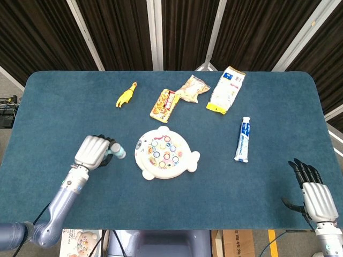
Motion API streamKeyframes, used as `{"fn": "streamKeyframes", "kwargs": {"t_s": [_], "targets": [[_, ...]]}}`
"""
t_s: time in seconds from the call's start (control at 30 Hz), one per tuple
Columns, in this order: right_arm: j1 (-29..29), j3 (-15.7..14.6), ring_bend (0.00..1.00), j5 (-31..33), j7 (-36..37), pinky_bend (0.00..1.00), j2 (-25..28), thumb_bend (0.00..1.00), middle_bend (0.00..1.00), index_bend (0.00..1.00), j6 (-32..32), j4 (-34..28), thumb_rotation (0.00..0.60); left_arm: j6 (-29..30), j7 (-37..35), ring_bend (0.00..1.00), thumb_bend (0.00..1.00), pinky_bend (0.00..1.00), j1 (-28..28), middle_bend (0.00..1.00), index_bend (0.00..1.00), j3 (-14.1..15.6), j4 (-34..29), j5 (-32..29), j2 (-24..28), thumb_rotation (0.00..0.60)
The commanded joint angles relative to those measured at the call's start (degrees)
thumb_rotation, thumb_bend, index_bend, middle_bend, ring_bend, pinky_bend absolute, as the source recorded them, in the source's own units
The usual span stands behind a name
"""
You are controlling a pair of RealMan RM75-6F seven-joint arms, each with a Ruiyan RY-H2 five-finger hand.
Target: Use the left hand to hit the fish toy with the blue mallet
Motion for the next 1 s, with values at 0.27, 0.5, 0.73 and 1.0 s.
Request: {"fn": "streamKeyframes", "kwargs": {"t_s": [0.27,0.5,0.73,1.0], "targets": [[0.04,0.02,0.0,0.11,-0.1,0.0,-0.02,0.23,0.0,0.0,-0.14,-0.01,0.6,-2.75,-3.77,0.41,0.71,0.52,3.41,0.61,0.68,2.15,9.36,3.75,-4.03,0.6],[0.04,0.05,0.0,0.09,-0.07,0.0,-0.06,0.23,0.0,0.0,-0.13,0.02,0.6,-5.0,-4.32,0.41,0.71,0.51,4.11,0.61,0.67,1.58,13.58,4.79,-6.35,0.6],[0.02,0.01,0.0,-0.05,-0.17,0.0,-0.08,0.23,0.0,0.0,-0.06,-0.05,0.6,-5.9,-4.13,0.4,0.7,0.51,5.01,0.61,0.66,1.08,16.22,5.51,-8.04,0.6],[0.02,0.0,0.0,-0.16,-0.24,0.0,-0.14,0.23,0.0,0.0,-0.01,-0.08,0.6,-7.23,-3.5,0.36,0.58,0.46,5.66,0.56,0.57,1.07,16.8,5.74,-7.78,0.6]]}}
